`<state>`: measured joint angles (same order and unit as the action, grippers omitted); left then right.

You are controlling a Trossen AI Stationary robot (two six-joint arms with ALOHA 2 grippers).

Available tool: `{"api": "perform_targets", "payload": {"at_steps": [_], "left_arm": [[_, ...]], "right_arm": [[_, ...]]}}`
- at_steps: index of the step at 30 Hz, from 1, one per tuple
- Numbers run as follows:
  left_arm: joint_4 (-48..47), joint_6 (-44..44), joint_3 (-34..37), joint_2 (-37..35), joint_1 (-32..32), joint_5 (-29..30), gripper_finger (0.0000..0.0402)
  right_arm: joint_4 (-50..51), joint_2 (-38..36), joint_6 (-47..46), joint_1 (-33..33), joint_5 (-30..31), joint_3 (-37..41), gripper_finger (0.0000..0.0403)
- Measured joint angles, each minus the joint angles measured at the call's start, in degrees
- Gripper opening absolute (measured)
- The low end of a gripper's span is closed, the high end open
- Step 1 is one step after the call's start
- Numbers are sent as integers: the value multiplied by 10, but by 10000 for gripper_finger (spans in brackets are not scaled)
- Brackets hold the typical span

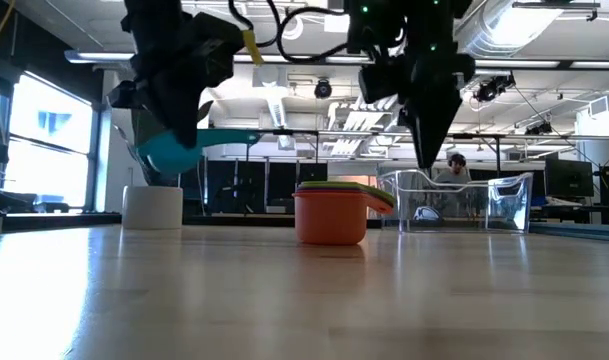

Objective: Nest measuring cups in basket
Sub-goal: Stack the light blue measuring cup on top of the green measuring cup

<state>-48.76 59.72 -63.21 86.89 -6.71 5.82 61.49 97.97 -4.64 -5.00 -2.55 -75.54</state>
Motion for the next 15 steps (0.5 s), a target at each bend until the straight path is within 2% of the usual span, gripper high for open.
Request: {"api": "perform_targets", "payload": {"at_steps": [6, 15], "left_arm": [[2, -14, -6, 0, 15, 0, 10], [8, -14, -6, 0, 26, 0, 10]], "right_arm": [[-73, -3, 11, -33, 41, 16, 98], [-188, 10, 31, -84, 25, 16, 98]]}}
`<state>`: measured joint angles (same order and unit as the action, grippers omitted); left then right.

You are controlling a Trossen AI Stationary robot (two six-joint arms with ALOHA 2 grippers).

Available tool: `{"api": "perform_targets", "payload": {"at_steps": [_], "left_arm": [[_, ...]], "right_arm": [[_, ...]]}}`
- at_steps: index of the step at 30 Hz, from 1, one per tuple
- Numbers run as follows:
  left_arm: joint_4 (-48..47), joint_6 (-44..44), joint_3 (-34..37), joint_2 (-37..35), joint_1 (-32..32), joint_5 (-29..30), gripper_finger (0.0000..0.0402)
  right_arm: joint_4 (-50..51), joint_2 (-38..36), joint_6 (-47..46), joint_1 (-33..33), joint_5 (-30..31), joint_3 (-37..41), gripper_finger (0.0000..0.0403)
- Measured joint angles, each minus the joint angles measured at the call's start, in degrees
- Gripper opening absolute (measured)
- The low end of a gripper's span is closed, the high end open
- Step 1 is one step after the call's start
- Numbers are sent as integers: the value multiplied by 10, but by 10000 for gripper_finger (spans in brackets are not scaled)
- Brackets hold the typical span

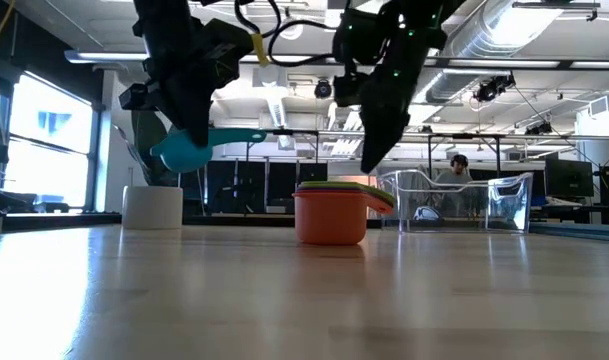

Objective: Nest measuring cups in basket
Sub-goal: Stack the light blue measuring cup on top of the green measuring cup

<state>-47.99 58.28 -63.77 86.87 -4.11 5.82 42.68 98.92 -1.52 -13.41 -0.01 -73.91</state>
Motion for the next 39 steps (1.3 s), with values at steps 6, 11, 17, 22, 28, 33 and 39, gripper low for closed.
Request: {"api": "perform_targets", "payload": {"at_steps": [6, 11, 17, 22, 28, 33, 39], "left_arm": [[7, 0, 0, 0, 0, 0, 10], [20, -11, 0, 0, 0, 2, 10], [22, -15, 0, 0, 0, 3, 10], [27, -16, 0, 0, 0, 5, 10], [30, -15, 0, 0, 0, 7, 10], [32, -15, 0, 0, 0, 7, 10], [35, -19, 0, 0, 0, 8, 10]], "right_arm": [[-43, 24, 4, -11, -22, 11, 98], [-49, 44, 17, -14, -34, 12, 98], [-42, 51, 16, -16, -36, 15, 98], [-26, 52, 14, -16, -47, 17, 98], [-25, 57, 4, -7, -42, 17, 98], [-23, 67, -11, -4, -46, 17, 98], [4, 67, -23, 11, -47, 17, 98]]}}
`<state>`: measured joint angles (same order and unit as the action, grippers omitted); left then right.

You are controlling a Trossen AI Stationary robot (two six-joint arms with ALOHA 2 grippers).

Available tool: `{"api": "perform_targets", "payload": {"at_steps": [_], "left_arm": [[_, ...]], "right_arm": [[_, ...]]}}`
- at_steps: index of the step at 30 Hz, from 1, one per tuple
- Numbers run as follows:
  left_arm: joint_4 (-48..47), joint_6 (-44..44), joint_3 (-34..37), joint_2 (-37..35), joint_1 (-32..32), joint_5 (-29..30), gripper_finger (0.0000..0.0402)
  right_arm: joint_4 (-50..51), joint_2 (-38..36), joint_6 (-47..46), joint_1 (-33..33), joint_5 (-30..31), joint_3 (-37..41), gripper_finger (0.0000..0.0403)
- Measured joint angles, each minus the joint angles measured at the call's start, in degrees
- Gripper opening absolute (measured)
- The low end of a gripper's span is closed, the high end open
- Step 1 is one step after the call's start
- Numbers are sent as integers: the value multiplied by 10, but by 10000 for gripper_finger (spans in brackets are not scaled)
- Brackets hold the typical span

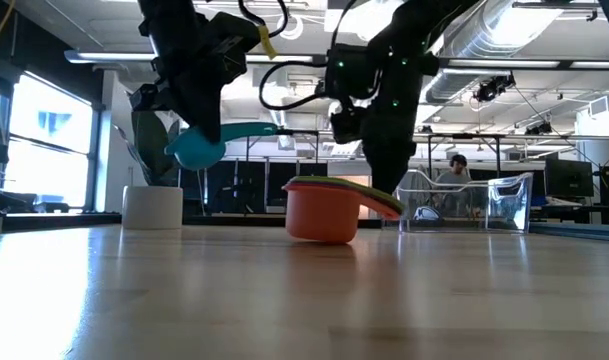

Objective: Nest measuring cups in basket
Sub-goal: Stack the light blue measuring cup on top of the green measuring cup

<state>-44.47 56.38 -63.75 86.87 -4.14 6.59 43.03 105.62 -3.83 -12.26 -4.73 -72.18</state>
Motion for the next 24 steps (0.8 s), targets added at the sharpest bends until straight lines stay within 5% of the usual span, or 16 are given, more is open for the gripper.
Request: {"api": "perform_targets", "payload": {"at_steps": [13, 24], "left_arm": [[48, -58, 0, 0, 0, 0, 10], [167, -208, 0, 0, 0, -6, 10]], "right_arm": [[19, -8, -30, 25, 9, 0, 98], [41, -108, -88, 14, 47, 0, 98]]}}
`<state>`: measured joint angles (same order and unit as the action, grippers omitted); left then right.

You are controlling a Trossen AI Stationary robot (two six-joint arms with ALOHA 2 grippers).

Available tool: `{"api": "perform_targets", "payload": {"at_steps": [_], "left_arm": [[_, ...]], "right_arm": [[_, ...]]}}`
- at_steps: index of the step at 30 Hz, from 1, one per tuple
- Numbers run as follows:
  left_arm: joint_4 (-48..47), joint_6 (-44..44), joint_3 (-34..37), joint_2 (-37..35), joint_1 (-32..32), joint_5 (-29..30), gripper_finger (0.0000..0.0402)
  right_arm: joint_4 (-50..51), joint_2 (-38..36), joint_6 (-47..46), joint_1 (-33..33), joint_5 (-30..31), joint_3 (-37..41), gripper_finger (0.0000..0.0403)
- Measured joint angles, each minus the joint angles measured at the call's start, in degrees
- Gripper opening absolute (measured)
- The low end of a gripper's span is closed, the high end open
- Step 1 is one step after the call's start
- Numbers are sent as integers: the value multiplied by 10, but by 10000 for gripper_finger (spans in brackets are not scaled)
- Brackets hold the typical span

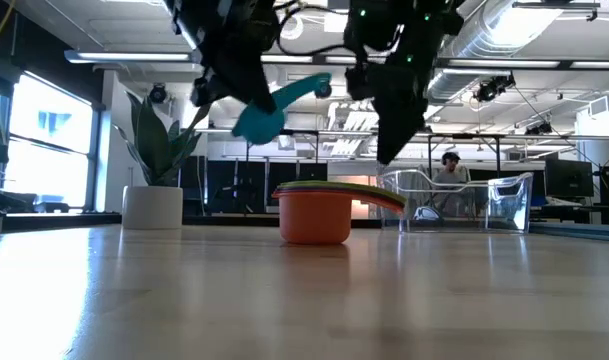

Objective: Nest measuring cups in basket
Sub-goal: Stack the light blue measuring cup on top of the green measuring cup

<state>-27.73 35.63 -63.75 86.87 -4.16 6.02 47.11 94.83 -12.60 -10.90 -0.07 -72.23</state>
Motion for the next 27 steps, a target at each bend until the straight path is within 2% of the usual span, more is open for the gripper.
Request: {"api": "perform_targets", "payload": {"at_steps": [8, 17, 22, 27], "left_arm": [[115, -82, 0, 0, 16, -4, 10], [115, -94, 0, 0, 54, -5, 10], [123, -96, 0, 3, 54, -11, 10], [161, -106, 0, 45, 53, -36, 10]], "right_arm": [[11, -83, -98, 0, 55, 0, 98], [36, -156, -158, 0, 161, 0, 98], [45, -162, -173, 0, 174, 0, 98], [46, -161, -174, 0, 174, 0, 98]]}}
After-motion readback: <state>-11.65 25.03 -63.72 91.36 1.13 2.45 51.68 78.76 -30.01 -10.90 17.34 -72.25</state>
